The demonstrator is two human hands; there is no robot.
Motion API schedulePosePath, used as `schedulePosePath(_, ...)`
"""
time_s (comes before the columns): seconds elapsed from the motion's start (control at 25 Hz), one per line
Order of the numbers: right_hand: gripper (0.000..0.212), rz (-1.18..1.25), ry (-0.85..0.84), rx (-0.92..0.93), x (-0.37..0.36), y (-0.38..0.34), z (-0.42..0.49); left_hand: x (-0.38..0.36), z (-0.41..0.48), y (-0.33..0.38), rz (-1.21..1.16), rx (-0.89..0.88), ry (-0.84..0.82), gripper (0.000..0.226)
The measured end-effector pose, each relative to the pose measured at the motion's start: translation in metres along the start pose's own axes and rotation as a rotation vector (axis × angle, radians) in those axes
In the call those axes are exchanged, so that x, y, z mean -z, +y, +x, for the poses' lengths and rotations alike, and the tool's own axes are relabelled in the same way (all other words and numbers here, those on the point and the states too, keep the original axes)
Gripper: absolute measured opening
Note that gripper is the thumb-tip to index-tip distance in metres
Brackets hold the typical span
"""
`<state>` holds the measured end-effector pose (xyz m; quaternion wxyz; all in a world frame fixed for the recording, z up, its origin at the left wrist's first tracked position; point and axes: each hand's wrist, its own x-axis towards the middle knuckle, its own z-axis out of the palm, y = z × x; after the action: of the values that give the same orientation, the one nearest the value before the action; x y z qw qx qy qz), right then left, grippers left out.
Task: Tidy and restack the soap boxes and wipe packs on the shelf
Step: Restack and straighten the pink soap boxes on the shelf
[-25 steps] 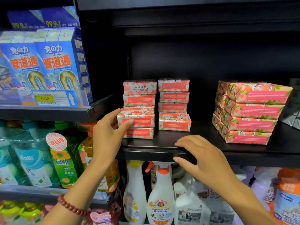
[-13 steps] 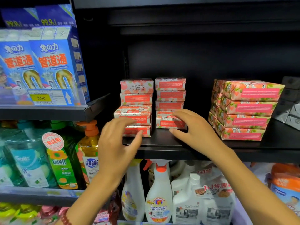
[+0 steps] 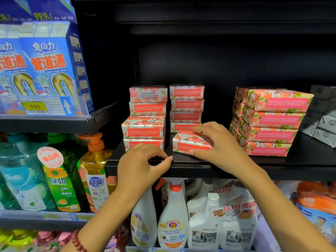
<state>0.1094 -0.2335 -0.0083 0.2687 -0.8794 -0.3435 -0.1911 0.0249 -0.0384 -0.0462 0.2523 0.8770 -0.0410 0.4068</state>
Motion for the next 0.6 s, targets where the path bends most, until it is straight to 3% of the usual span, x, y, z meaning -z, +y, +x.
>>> schedulePosePath(0.12, 0.073, -0.04, -0.084, -0.068, -0.001, 0.0, 0.0, 0.002, -0.001, 0.001, 0.013, -0.011, -0.01, 0.016)
schedulePosePath(0.2, 0.072, -0.036, 0.022, -0.032, 0.0, -0.003, -0.007, 0.004, 0.0, 0.002, -0.039, 0.028, -0.026, 0.017)
schedulePosePath(0.36, 0.067, 0.05, 0.258, 0.159, 0.004, -0.013, -0.024, 0.013, 0.007, 0.015, -0.325, 0.226, -0.006, 0.028)
schedulePosePath(0.48, 0.066, 0.083, 0.3, 0.328, 0.008, -0.024, -0.029, 0.017, 0.016, 0.029, -0.591, 0.286, -0.165, 0.039)
schedulePosePath(0.6, 0.072, 0.068, 0.274, 0.384, 0.008, -0.034, -0.033, 0.017, 0.019, 0.035, -0.886, 0.289, -0.253, 0.032)
